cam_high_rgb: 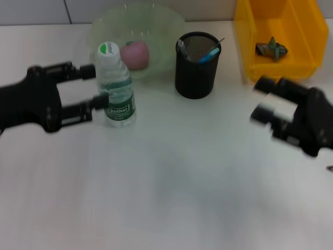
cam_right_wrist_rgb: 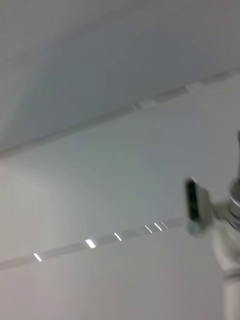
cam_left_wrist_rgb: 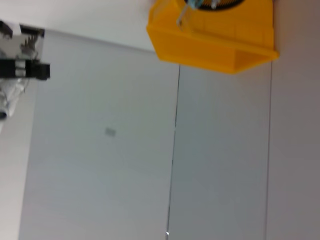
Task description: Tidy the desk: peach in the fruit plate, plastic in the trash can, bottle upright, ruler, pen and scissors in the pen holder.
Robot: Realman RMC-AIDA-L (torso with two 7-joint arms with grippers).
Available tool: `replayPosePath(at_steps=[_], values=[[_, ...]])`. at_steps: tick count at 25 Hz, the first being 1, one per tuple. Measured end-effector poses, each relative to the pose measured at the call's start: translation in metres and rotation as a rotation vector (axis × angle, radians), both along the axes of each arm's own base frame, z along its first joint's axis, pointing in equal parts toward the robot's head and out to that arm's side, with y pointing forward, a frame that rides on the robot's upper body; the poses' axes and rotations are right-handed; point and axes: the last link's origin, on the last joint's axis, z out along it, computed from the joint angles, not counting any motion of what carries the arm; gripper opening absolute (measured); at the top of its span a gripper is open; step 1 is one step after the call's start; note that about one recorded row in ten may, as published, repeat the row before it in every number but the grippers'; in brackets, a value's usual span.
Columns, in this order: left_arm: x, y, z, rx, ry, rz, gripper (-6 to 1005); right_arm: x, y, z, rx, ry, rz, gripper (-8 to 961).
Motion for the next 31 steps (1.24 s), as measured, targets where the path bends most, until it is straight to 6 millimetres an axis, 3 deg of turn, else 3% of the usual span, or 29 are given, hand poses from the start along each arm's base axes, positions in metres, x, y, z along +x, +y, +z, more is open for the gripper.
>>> replayPosePath(at_steps=[1, 3, 6, 7, 17, 31], values=[[0.000, 0.000, 0.000, 0.000, 0.000, 0.000, 530, -0.002, -0.001, -0.001, -0.017, -0.023, 0.024, 468], [-0.019, -0.018, -0.011, -0.016, 0.012, -0.029, 590, -0.005, -0.003, -0.006, -0.034, -0.070, 0.067, 525], [-0.019, -0.018, -0.011, -0.016, 0.012, -0.029, 679, -0.011, -0.005, -0.009, -0.005, -0.108, 0.117, 638], [-0.029, -0.027, -0.016, -0.057, -0.021, -0.021, 709, -0.014, -0.008, -0.011, 0.023, -0.127, 0.151, 676], [-0.040, -0.039, -0.026, -0.088, -0.064, -0.003, 708, -0.016, -0.011, -0.036, 0.015, -0.224, 0.193, 678], [-0.047, -0.064, -0.045, -0.078, -0.116, -0.029, 704, -0.018, -0.006, -0.049, -0.001, -0.224, 0.185, 676]])
